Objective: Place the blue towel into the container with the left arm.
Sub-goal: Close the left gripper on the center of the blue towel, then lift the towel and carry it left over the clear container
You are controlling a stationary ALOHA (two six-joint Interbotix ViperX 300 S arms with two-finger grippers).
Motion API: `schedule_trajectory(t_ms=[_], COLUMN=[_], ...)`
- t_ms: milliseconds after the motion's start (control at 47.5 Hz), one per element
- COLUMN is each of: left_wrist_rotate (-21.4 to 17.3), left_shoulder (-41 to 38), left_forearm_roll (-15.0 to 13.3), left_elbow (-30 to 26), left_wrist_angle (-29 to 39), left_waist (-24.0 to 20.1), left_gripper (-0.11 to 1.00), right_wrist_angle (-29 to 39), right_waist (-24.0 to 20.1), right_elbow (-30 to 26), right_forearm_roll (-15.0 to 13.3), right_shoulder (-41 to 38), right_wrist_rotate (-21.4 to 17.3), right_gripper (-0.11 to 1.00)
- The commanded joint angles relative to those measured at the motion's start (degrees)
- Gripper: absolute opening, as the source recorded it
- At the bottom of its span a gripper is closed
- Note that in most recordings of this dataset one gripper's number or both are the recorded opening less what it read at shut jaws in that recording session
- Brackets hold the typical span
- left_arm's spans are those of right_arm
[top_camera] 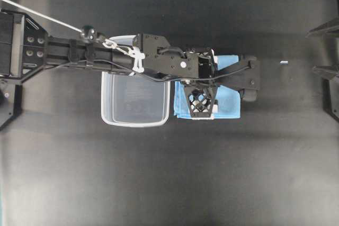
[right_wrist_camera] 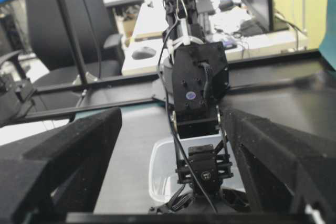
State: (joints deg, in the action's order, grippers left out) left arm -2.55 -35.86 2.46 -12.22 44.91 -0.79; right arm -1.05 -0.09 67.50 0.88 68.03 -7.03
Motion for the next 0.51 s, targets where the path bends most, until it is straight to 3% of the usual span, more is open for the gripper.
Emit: schedule_trajectory(t_ms=[0,147,232,485], left_wrist_rotate=[-0.2,-0.3,-0.3,-0.4], left_shoulder=[0.1,1.3,2.9,12.1], left_forearm_roll=[0.2,0.2,0.2,0.2], left_elbow=[-0.4,-0.4,-0.6,-4.5], left_wrist_angle=[0.3,0.1,0.2,0.7], left_waist=[0.7,1.1,1.0,0.7], left_gripper=[0.64,0.23,0.06,0.06], right_wrist_angle=[-0.4,-0.3,-0.4,-0.4], right_waist=[0.0,-0.3,-0.4,-0.3], right_elbow=[-1.1,-1.1,-1.2,-1.1], right_forearm_roll=[0.2,0.3,0.2,0.2], right_shoulder=[-0.4,-0.1,0.3,0.7], right_wrist_rotate=[-0.1,-0.2,-0.2,-0.2], right_gripper=[0.76,0.76,0.76,0.76])
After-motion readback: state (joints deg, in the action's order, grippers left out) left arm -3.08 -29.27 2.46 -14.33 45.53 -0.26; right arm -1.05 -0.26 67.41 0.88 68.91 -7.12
